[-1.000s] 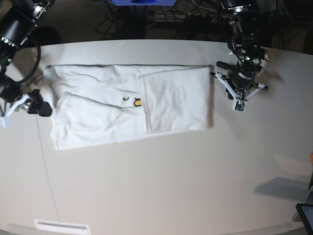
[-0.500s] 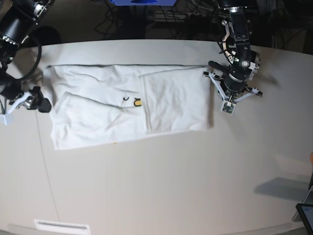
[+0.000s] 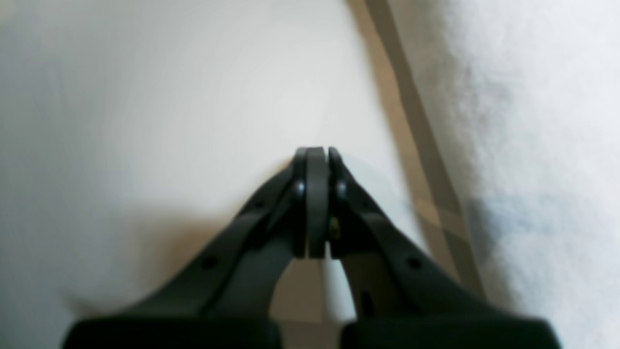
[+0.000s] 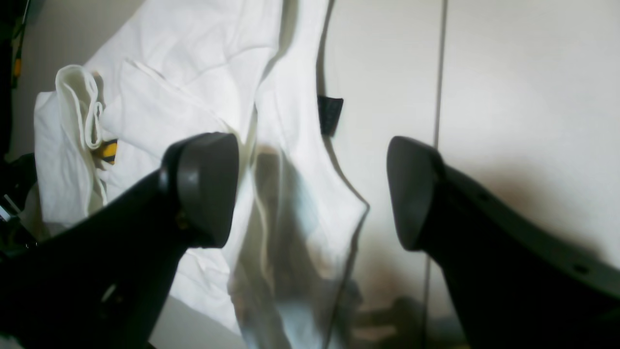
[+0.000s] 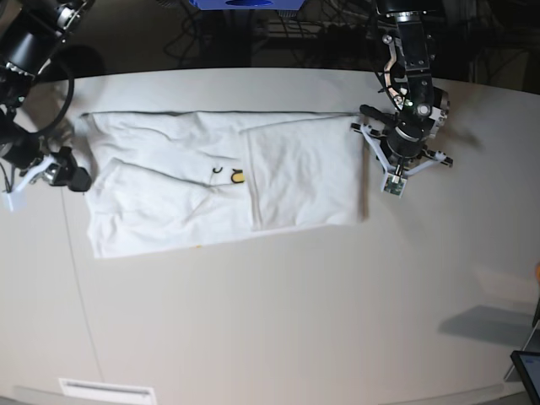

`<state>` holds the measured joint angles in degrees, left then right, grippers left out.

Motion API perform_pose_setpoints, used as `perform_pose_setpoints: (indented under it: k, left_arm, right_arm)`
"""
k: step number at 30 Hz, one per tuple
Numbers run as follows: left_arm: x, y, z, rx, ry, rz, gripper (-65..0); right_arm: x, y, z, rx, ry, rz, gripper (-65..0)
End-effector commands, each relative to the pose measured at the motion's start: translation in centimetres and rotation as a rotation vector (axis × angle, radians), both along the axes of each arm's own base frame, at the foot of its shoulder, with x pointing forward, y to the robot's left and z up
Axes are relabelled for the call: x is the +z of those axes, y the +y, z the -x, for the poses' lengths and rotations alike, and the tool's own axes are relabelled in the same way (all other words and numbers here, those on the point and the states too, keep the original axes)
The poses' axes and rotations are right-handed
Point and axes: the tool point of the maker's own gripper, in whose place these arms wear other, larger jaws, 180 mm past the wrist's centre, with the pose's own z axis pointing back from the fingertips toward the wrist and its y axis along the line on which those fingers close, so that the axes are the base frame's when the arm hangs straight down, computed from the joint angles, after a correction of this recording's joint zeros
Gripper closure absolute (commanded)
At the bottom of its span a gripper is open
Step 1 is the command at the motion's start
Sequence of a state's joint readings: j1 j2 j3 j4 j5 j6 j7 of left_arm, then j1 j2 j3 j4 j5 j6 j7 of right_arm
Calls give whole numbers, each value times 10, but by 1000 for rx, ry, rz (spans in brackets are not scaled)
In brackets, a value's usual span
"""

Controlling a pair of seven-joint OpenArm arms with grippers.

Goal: Fold the T-shirt properly
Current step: 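Lower both grippers to opposite edges of the folded shirt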

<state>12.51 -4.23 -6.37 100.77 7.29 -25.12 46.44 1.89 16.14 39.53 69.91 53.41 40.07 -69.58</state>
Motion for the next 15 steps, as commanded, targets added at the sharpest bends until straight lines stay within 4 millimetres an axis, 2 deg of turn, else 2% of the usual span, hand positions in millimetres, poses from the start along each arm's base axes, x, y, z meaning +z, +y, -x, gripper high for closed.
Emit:
perform_pose_setpoints:
  k: [1,7,11,15]
  left_arm:
    - [0,4,3,0,19,-19,0]
    - [4,1,-5,-7,2,-17,0]
    - [5,0,-7,-6,-3,-14,0]
    - [5,-2,-10,-8,-5,-6,0]
  right_arm:
    - [2,-2,0,16,12,20,-461]
    - [-3,17,4,58,38,3,-458]
    - [-2,40,1,150,34,26,-456]
    - [-6,56,1,171,38,0,-454]
